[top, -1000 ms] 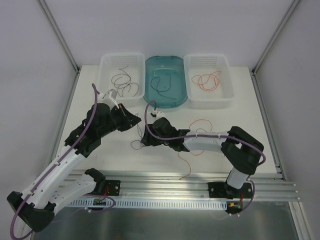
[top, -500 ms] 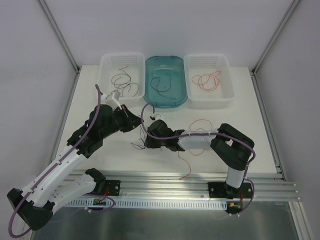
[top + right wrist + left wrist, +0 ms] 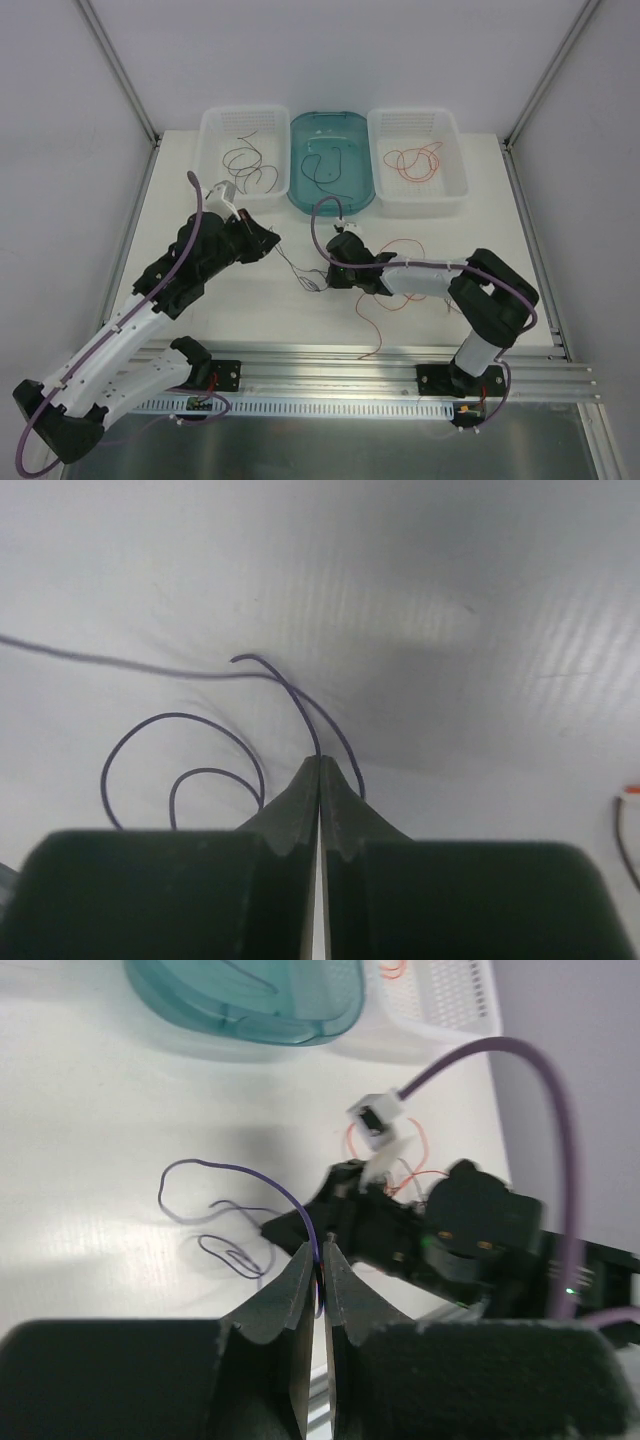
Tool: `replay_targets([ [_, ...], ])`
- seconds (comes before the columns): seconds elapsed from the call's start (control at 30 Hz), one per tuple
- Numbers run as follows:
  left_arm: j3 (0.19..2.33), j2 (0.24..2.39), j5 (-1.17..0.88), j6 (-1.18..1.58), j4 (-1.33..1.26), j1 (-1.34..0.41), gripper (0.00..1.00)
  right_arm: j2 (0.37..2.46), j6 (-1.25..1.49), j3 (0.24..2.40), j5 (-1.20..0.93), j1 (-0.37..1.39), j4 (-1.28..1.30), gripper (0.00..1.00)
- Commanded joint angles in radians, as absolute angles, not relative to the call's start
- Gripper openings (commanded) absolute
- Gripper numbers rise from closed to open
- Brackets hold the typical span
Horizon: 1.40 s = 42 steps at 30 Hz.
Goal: Untangle the cables
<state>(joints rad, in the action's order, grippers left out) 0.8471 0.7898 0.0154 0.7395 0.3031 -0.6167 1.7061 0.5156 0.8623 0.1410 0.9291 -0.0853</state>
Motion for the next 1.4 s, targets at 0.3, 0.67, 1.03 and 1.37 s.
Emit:
replay_targets([
  [0.3,0.701,0.996,0.019,0.669,0.325,-0.623,0.45,1.422,0.285,0.885,0.302,0.928,0.17,0.01],
  [0.67,0.712,0.951,-0.288,0.597,0.327,-0.653,0.95,1.383,0.23,0.994,0.299,0.94,0.213,0.01],
  [1.03,0.618,1.034,-0.095,0.724,0.171,-0.793,0.71,1.385,0.322,1.031,0.282,0.942,0.275,0.01],
  [1.37,0.618,1.262,0.097,0.887,0.003,-0.9,0.67,1.374,0.4,1.023,0.256,0.956,0.258,0.01],
])
